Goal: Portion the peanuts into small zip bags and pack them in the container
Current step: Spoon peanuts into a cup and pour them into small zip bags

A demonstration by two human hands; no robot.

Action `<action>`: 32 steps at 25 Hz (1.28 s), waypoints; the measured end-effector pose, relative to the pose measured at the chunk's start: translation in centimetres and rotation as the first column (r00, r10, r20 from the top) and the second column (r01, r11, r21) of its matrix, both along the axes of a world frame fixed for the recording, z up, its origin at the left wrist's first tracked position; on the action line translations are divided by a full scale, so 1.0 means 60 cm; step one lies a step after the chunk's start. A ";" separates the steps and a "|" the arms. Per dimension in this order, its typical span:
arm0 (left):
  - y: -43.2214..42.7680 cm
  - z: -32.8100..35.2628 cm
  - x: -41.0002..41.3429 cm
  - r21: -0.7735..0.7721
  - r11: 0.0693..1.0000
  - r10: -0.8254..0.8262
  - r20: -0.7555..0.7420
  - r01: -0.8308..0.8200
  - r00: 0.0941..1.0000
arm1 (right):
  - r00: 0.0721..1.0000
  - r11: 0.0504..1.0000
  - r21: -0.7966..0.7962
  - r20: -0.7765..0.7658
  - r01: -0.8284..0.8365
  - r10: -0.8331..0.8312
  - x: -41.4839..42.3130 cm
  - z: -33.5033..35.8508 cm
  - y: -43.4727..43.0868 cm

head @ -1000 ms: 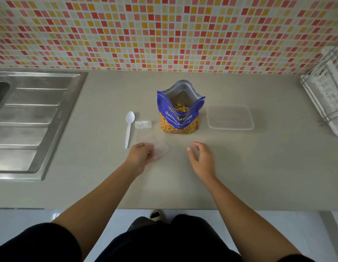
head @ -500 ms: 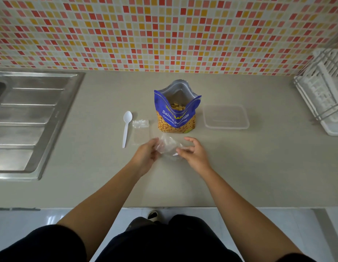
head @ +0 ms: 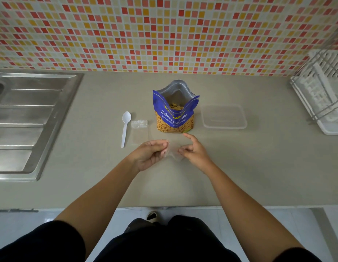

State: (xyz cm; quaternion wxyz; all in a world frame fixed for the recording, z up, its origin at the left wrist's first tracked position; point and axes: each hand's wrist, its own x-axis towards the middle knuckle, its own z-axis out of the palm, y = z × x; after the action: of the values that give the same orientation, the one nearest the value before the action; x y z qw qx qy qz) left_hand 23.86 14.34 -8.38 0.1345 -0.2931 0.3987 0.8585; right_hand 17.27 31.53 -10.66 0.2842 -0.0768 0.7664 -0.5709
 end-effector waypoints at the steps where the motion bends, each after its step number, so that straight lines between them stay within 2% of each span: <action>1: 0.002 0.000 -0.001 0.056 0.998 0.027 0.008 -0.027 1.000 | 1.000 0.999 -0.023 0.017 0.026 -0.026 -0.001 0.000 0.000; 3: 0.002 0.003 -0.004 0.079 0.995 0.053 0.002 -0.053 0.999 | 0.993 0.994 -0.054 0.066 0.099 -0.095 -0.006 0.001 0.003; 4: 0.001 0.005 -0.006 0.003 0.999 0.048 -0.011 -0.048 0.999 | 0.987 0.988 -0.067 0.096 0.136 -0.129 -0.009 0.001 0.007; 5: -0.003 0.005 -0.008 -0.137 0.990 0.027 -0.022 -0.030 0.999 | 0.979 0.981 -0.088 0.130 0.171 -0.159 -0.011 -0.001 0.011; 7: -0.011 0.004 -0.012 -0.443 0.896 -0.036 -0.040 0.015 0.999 | 0.961 0.965 -0.142 0.203 0.218 -0.188 -0.013 -0.002 0.018; 8: -0.016 0.004 -0.014 -0.550 0.835 -0.059 -0.046 0.025 0.997 | 0.954 0.958 -0.171 0.235 0.232 -0.189 -0.014 0.000 0.020; 10: -0.020 0.004 -0.019 -0.647 0.762 -0.072 -0.068 0.011 0.995 | 0.934 0.930 -0.246 0.300 0.273 -0.194 -0.017 0.007 0.019; 14: -0.018 0.009 -0.026 -0.652 0.756 -0.065 -0.145 -0.046 0.987 | 0.895 0.872 -0.324 0.379 0.366 -0.235 -0.027 0.021 0.016; 17: -0.021 0.003 -0.033 -0.786 0.616 -0.131 -0.161 -0.046 0.978 | 0.883 0.866 -0.312 0.393 0.391 -0.257 -0.028 0.022 0.015; 18: -0.021 0.002 -0.034 -0.785 0.618 -0.124 -0.156 -0.047 0.980 | 0.884 0.867 -0.302 0.380 0.396 -0.272 -0.028 0.021 0.014; 21: -0.018 0.004 -0.033 -0.709 0.704 -0.080 -0.132 -0.038 0.988 | 0.888 0.867 -0.283 0.342 0.410 -0.308 -0.030 0.020 0.012; 26: -0.024 0.006 -0.029 -0.686 0.727 -0.074 -0.125 -0.032 0.989 | 0.908 0.890 -0.272 0.311 0.367 -0.279 -0.030 0.025 0.013; 28: -0.027 0.006 -0.029 -0.675 0.738 -0.073 -0.119 -0.027 0.990 | 0.908 0.895 -0.189 0.204 0.404 -0.366 -0.030 0.017 0.014; 29: -0.028 0.006 -0.029 -0.680 0.733 -0.068 -0.109 -0.024 0.992 | 0.906 0.901 -0.102 0.043 0.422 -0.420 -0.031 0.011 0.017; 30: -0.031 0.005 -0.029 -0.690 0.723 -0.066 -0.098 -0.020 0.993 | 0.897 0.912 -0.003 -0.182 0.409 -0.403 -0.028 0.006 0.023; 32: -0.035 0.000 -0.026 -0.712 0.702 -0.074 -0.075 -0.001 0.994 | 0.815 0.957 0.157 -0.568 0.243 -0.114 -0.016 0.000 0.033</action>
State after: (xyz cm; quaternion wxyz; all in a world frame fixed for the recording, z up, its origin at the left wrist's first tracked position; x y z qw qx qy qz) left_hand 22.28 12.23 -8.37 0.0084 -0.2719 0.7107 0.6488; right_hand 16.32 33.50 -10.64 0.0020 -0.1335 0.8784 -0.4589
